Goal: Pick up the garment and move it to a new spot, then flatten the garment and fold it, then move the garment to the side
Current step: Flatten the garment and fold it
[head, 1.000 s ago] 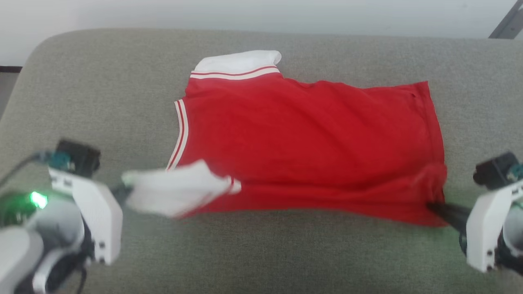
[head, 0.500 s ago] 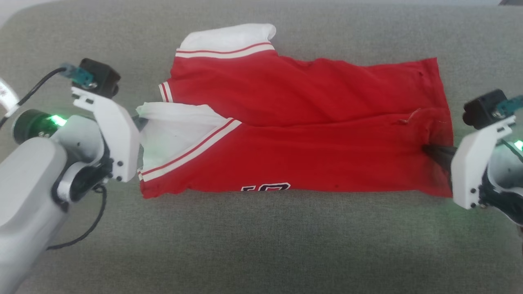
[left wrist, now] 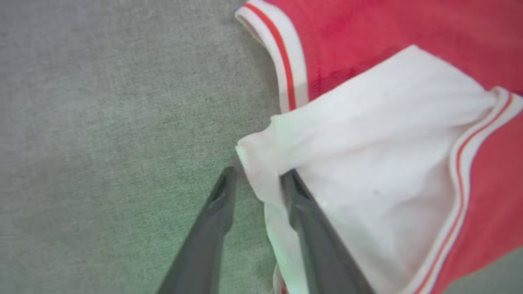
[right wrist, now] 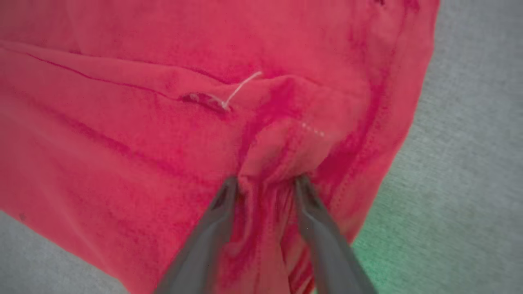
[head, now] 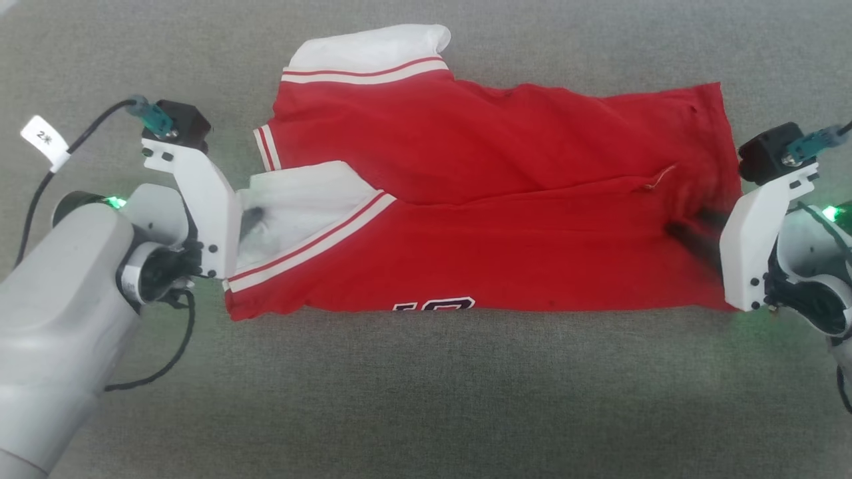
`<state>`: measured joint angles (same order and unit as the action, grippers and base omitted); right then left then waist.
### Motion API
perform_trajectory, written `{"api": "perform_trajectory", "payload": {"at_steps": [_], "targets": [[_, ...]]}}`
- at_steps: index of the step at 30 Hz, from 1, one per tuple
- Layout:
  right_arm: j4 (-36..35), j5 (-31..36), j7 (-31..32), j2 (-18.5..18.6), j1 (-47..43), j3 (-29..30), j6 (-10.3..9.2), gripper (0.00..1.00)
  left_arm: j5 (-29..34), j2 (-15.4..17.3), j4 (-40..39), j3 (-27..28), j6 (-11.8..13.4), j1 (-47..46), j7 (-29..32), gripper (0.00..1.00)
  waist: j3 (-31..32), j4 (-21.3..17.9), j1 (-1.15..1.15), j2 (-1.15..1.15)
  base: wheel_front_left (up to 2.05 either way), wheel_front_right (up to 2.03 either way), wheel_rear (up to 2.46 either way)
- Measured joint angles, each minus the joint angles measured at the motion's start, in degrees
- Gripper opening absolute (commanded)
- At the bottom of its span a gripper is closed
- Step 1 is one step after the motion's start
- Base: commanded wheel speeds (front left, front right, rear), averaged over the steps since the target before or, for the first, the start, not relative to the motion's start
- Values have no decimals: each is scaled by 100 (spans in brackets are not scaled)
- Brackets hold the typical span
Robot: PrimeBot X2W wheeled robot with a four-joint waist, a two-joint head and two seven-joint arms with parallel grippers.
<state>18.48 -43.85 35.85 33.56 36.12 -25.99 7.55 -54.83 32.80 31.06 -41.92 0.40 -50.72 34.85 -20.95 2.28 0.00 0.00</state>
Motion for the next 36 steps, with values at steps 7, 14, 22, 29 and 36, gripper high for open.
{"api": "perform_trajectory", "payload": {"at_steps": [7, 14, 22, 29, 36], "targets": [[-133, 62, -420, 55, -38, 300, -3, 100, -158, 231, -343, 147, 364, 30, 216, 100, 171, 50, 0, 0, 0, 0, 0], [-441, 439, -977, -230, -396, 1133, -2, 100, -368, 601, -1412, 221, 979, 630, 678, 100, 338, 69, 0, 0, 0, 0, 0], [-1103, 1141, -1350, -811, -958, 2194, -2, 100, -497, 973, -2398, 201, 1715, 1317, 978, 100, 424, -59, 0, 0, 0, 0, 0], [-1726, 1496, -1425, -1338, -1489, 2771, -3, 100, -614, 984, -2346, 345, 2092, 1621, 882, 100, 384, -280, 0, 0, 0, 0, 0], [-2092, 1815, -1448, -1686, -1894, 3174, -3, 100, -680, 958, -2041, 430, 2102, 1758, 739, 96, 309, -498, 0, 0, 0, 0, 0]]}}
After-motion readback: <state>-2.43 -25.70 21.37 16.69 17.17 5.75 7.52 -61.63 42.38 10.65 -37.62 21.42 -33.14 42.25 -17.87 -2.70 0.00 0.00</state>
